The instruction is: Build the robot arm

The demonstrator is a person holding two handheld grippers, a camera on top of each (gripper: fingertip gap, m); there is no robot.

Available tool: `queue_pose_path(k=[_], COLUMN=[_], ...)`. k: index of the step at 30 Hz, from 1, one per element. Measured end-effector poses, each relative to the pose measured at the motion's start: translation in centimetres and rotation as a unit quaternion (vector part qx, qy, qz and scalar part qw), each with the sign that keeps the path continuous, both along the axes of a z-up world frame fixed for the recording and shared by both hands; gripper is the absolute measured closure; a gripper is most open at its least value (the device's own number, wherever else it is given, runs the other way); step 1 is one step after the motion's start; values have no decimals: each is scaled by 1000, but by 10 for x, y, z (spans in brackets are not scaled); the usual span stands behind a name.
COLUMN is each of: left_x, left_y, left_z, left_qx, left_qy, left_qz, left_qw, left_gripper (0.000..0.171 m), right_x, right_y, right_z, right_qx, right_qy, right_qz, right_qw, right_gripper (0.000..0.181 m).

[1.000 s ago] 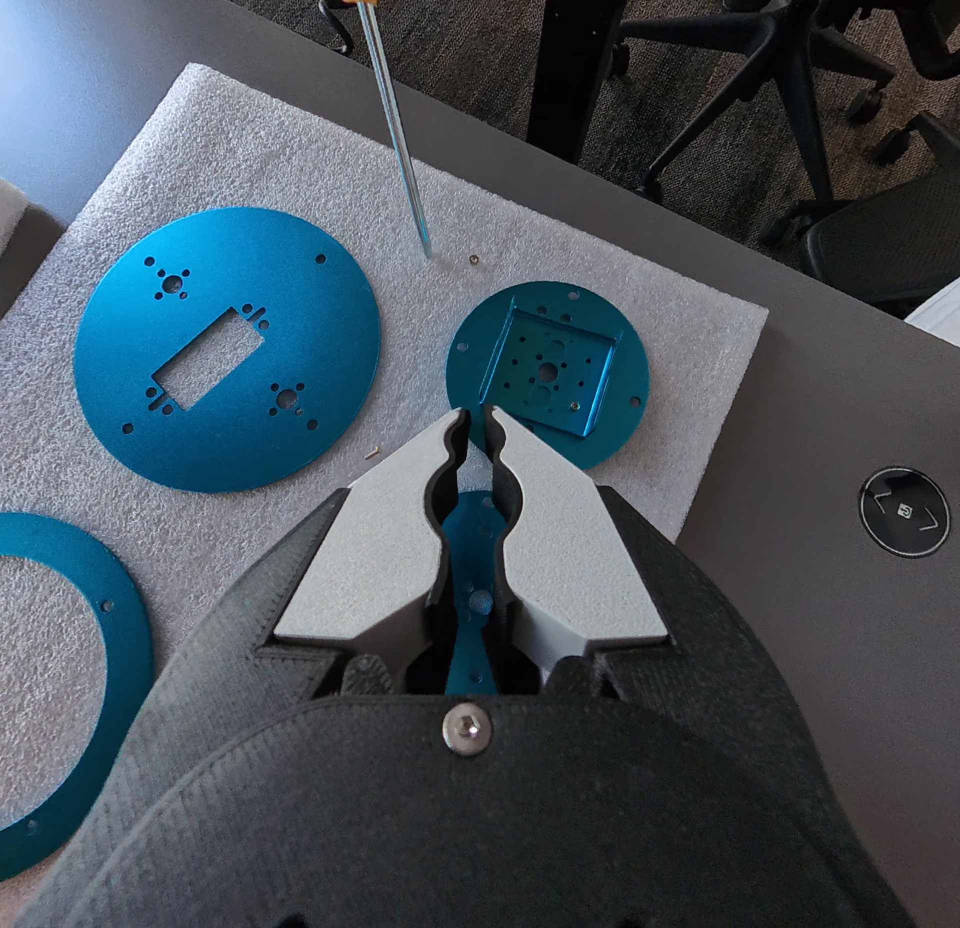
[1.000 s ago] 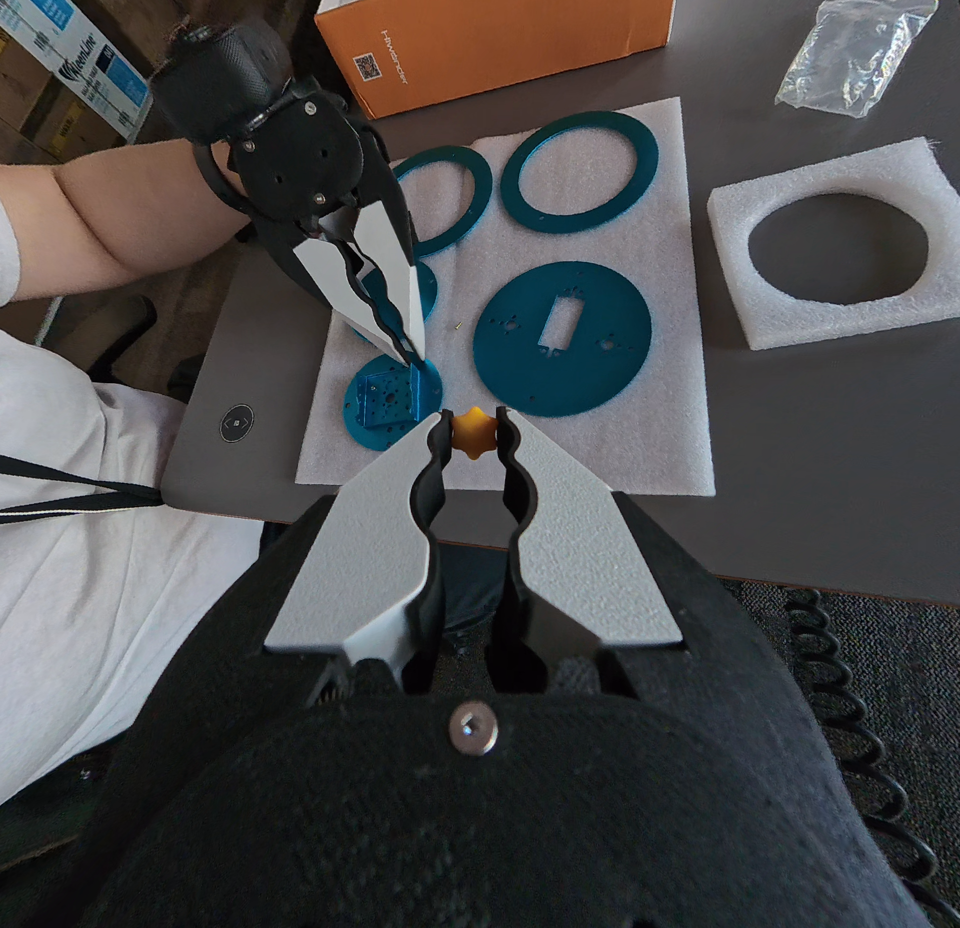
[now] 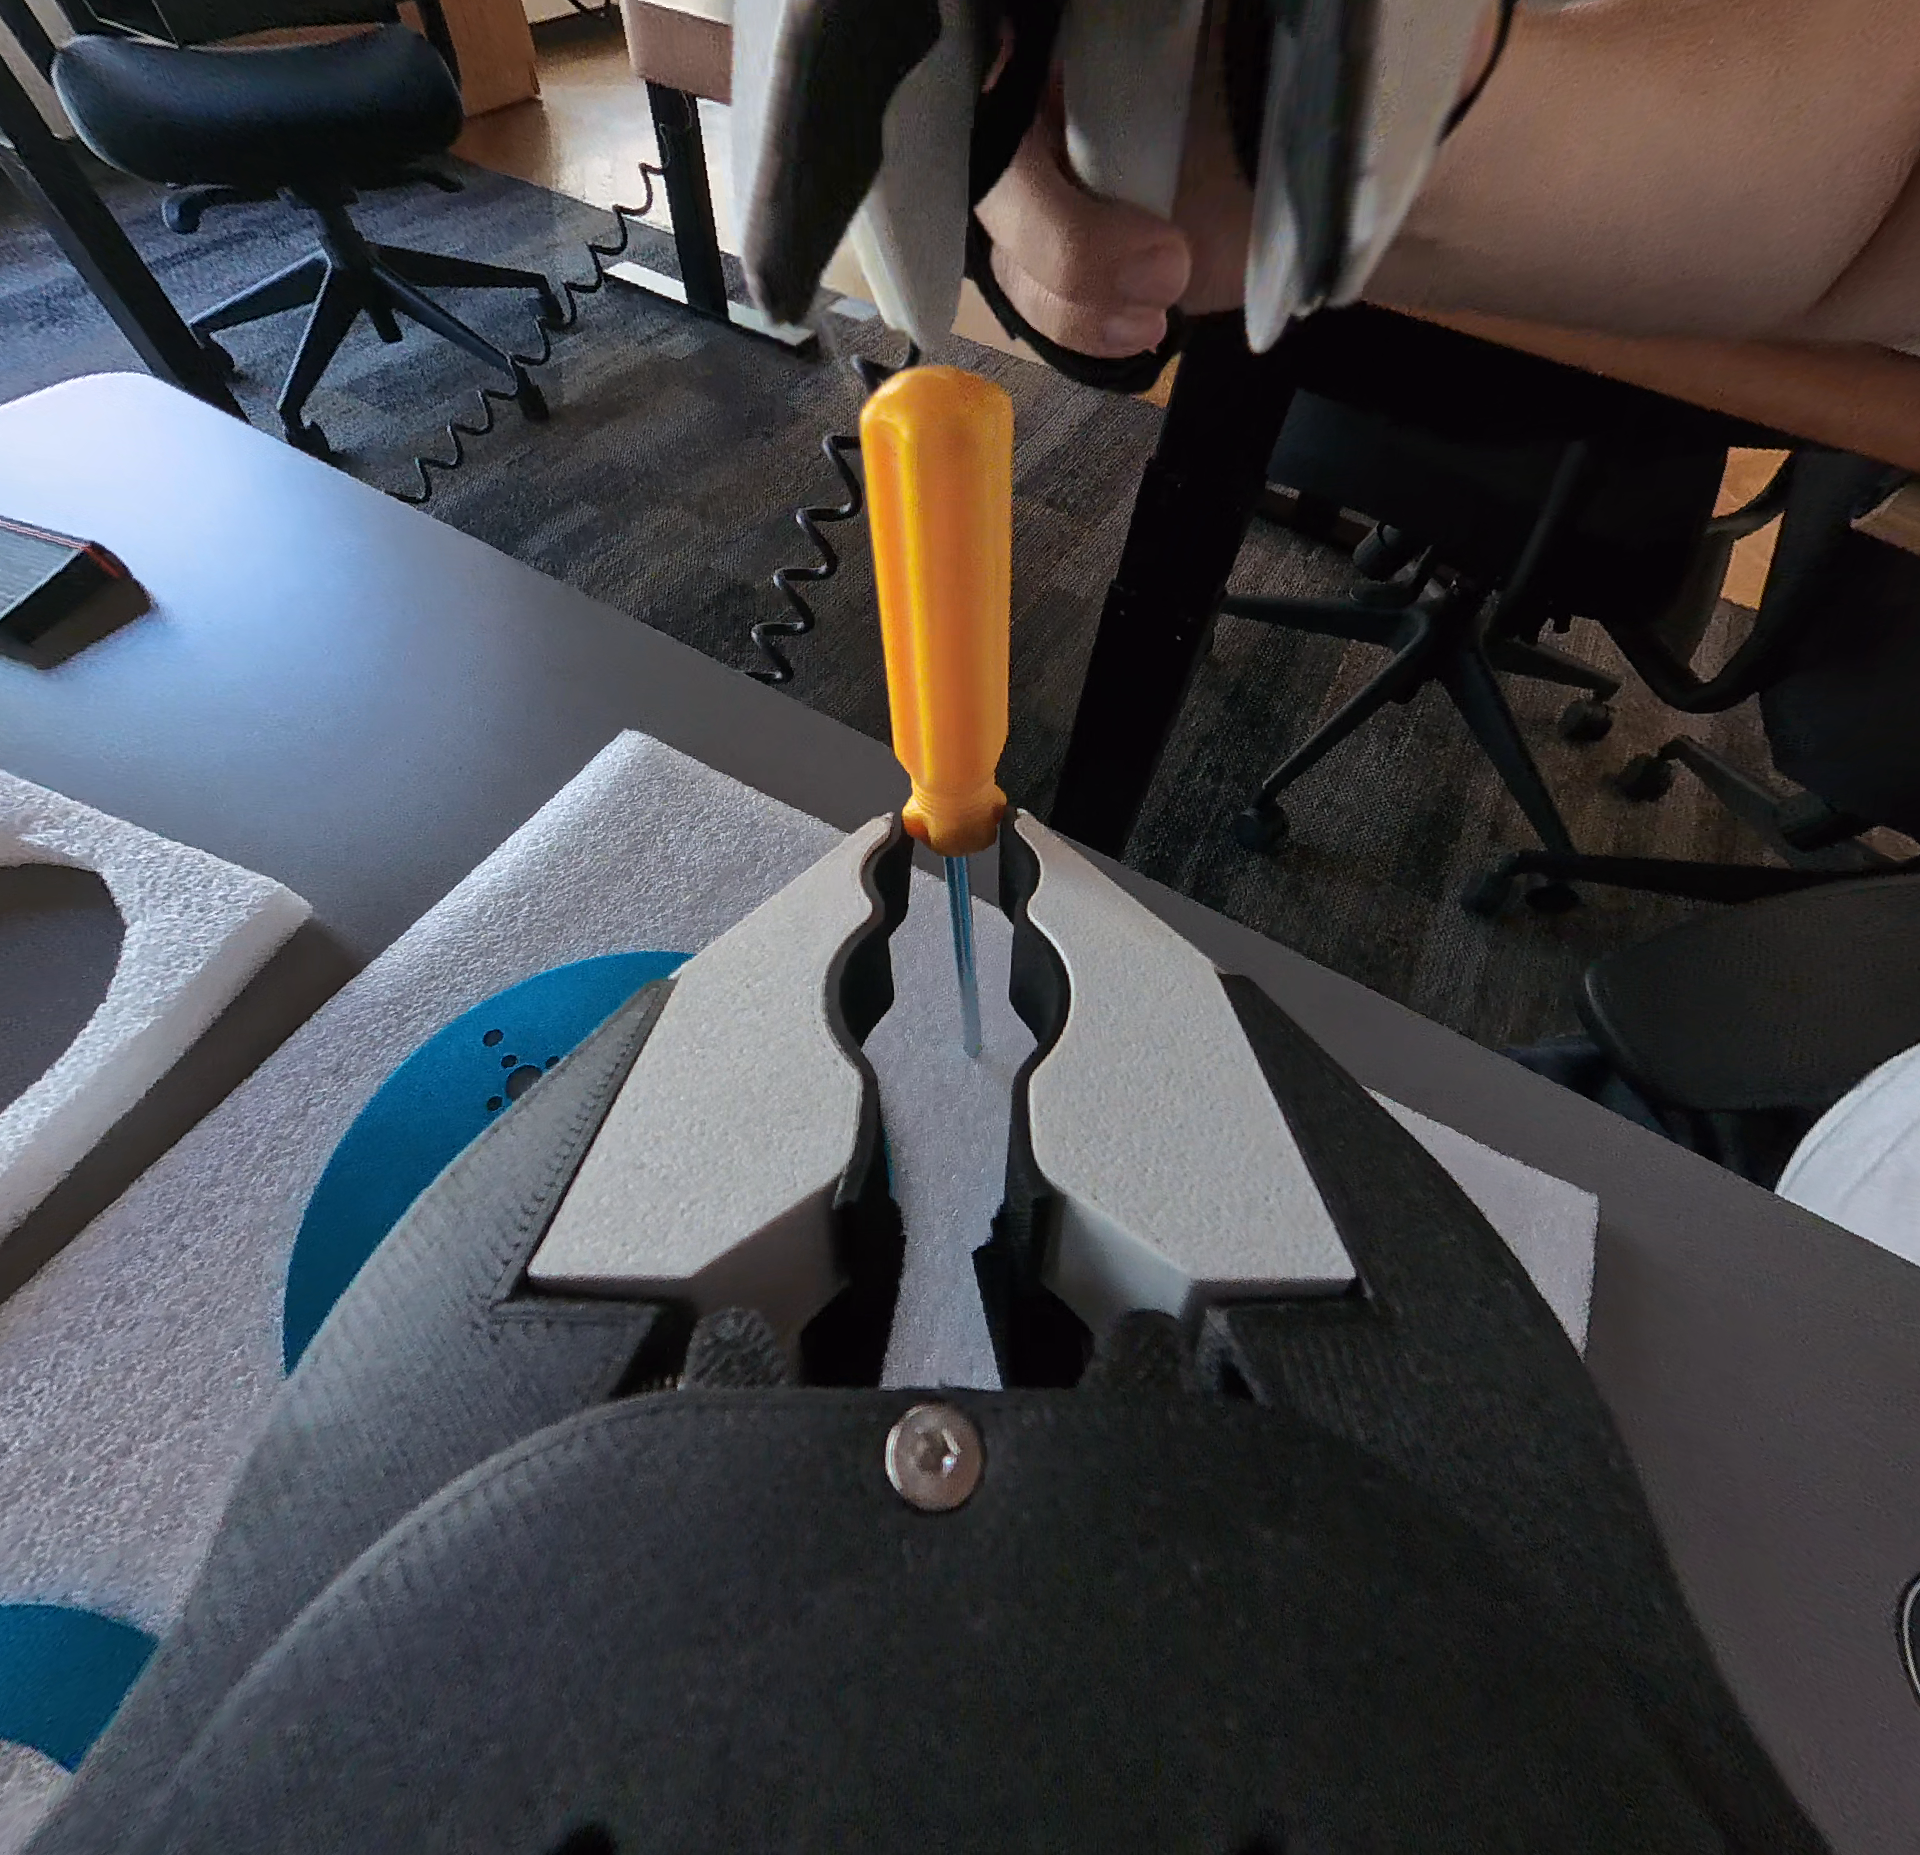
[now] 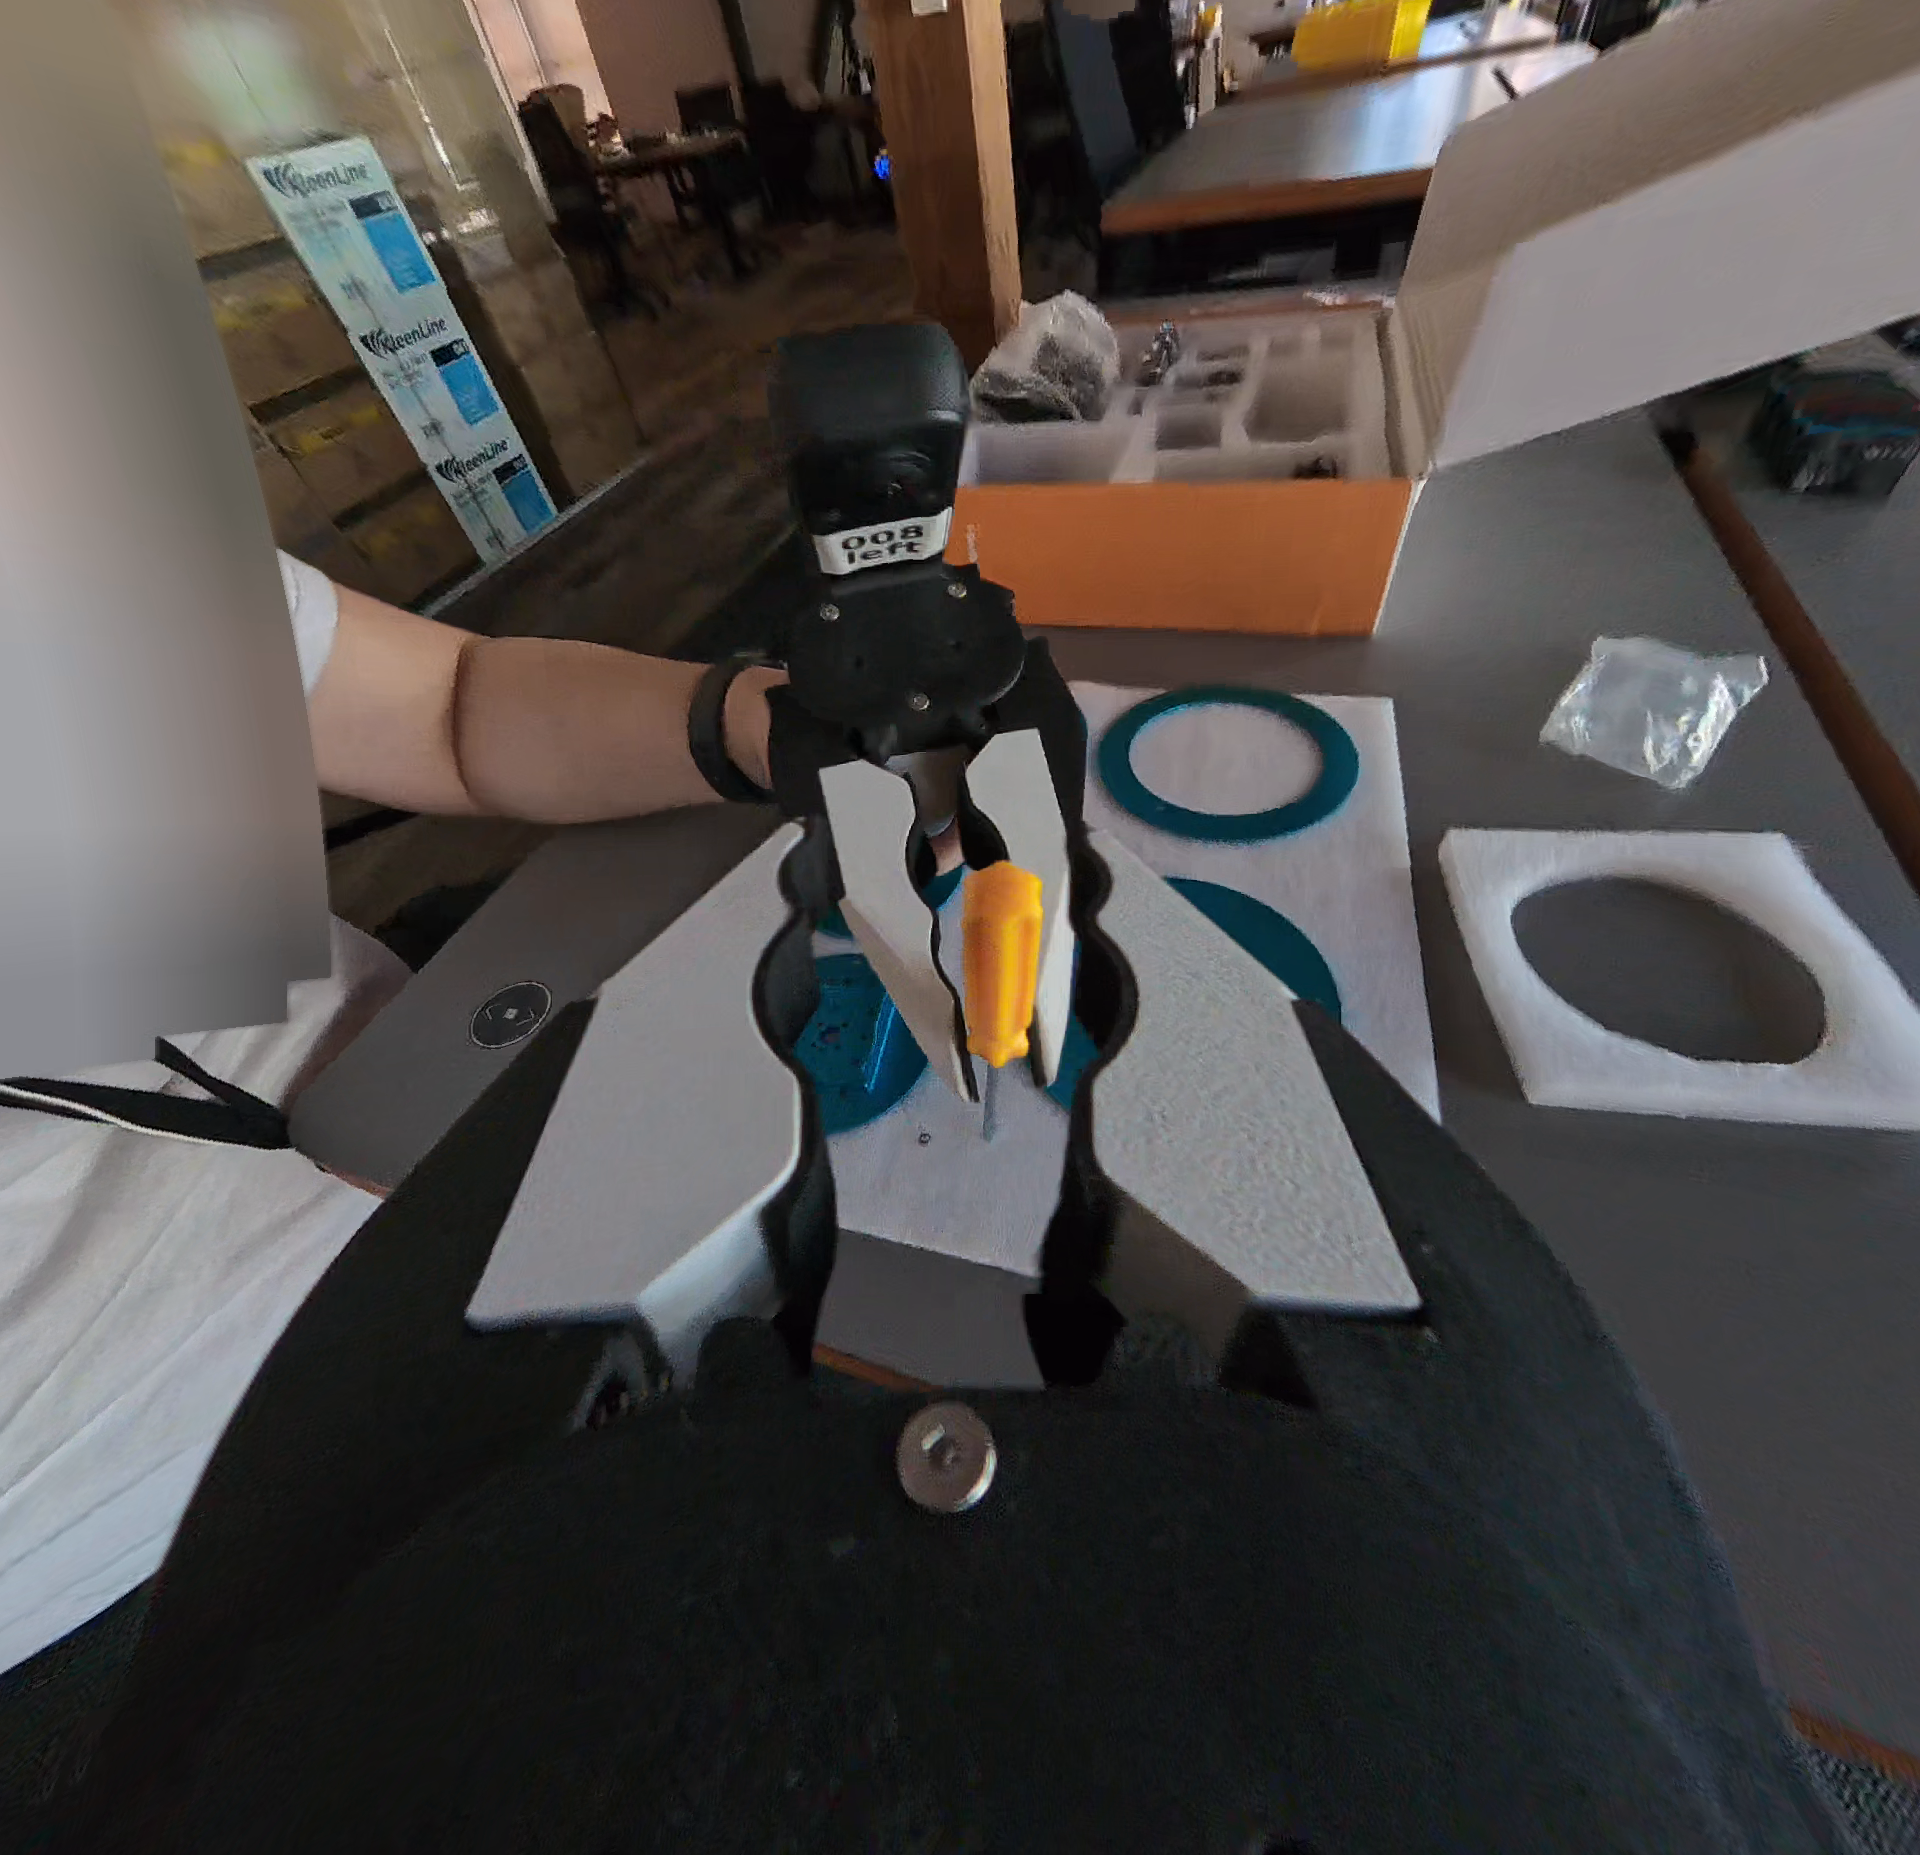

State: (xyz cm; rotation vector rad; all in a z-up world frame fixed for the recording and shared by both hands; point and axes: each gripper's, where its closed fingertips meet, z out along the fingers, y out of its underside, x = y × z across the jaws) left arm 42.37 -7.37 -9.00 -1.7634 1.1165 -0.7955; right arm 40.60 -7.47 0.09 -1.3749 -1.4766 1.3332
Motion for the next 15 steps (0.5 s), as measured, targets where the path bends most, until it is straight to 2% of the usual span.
queue_pose_path(k=[4,7,10,12,14,15], left_x=[-2,-2,-3,-5,-6,-5], left_y=[0,-3,-4,-5,-7,-7], left_z=[0,0,0,1,1,1], left_qx=[7,16,20,22,27,27], left_qy=[2,4,6,8,10,9], left_qz=[2,-1,0,-2,-3,-5], left_qw=[1000,1000,1000,1000,1000,1000], left_gripper=[156,156,156,157,157,157], right_x=[-1,-7,-13,-16,-18,-17], right_y=[-6,8,-4,-15,-13,-9], right_z=[-17,-28,-38,-39,-33,-32], right_qx=[-36,15,40,28,24,18], right_qy=[-26,-15,-5,-7,8,10], right_qz=[9,-38,-5,17,1,-14], right_qw=[999,999,999,999,1000,1000], right_gripper=[131,129,130,149,153,165])
